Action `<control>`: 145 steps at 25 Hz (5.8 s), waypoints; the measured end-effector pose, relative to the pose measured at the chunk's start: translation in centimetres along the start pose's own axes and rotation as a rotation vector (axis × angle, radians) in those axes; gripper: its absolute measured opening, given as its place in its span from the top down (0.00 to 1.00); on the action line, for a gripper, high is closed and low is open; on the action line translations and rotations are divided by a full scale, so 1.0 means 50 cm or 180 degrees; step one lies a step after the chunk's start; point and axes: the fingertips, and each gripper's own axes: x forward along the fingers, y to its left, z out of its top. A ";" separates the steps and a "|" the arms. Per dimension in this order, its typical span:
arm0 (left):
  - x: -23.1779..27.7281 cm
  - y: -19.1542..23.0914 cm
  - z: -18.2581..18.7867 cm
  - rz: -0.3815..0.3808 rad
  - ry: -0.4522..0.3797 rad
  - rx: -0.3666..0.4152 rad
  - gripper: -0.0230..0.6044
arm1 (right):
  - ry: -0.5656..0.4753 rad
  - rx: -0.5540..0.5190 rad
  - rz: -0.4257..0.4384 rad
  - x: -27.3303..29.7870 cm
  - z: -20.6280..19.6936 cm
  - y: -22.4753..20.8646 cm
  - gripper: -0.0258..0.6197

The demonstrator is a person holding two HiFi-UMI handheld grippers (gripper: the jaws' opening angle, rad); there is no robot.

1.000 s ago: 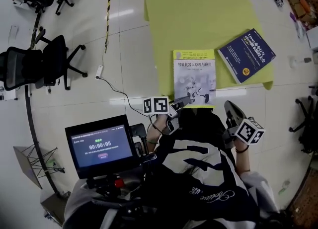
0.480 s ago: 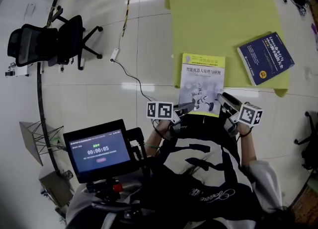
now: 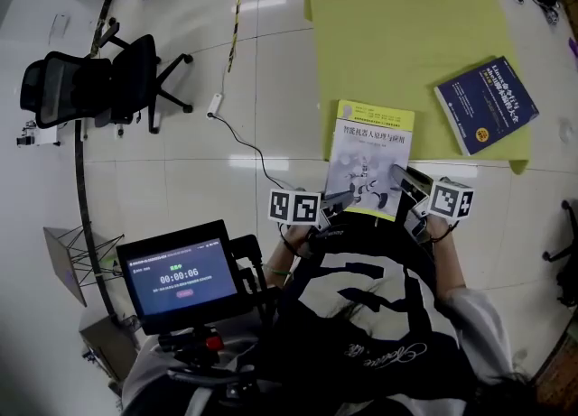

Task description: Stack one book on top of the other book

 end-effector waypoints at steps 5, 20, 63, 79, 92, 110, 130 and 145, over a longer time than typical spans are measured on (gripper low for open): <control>-0.011 -0.013 0.009 0.0226 0.0153 0.0526 0.81 | 0.0168 -0.0567 -0.0196 -0.014 -0.011 0.025 0.83; 0.059 -0.236 0.145 -0.0061 0.0064 0.1496 0.80 | -0.0555 -0.1102 -0.0501 -0.208 0.193 0.095 0.83; 0.308 -0.375 0.230 0.1096 -0.0365 0.1540 0.66 | -0.1447 -0.0536 -0.1604 -0.497 0.420 -0.256 0.72; 0.220 -0.317 0.173 0.0630 -0.0689 0.1604 0.71 | -0.1727 -0.0686 -0.1667 -0.520 0.284 -0.202 0.73; -0.057 -0.227 0.092 0.0254 -0.0816 0.1905 0.96 | -0.1863 -0.0474 -0.1190 -0.319 -0.014 0.124 0.81; -0.118 -0.262 -0.072 -0.0447 -0.0556 0.2029 0.96 | -0.1937 -0.0574 -0.0904 -0.316 -0.195 0.275 0.86; -0.074 -0.396 -0.402 -0.0383 -0.0660 0.1875 0.96 | -0.1855 -0.0607 -0.0764 -0.540 -0.393 0.259 0.97; -0.101 -0.404 -0.432 -0.0267 -0.0665 0.1978 0.96 | -0.1768 -0.0696 -0.0590 -0.527 -0.423 0.296 0.97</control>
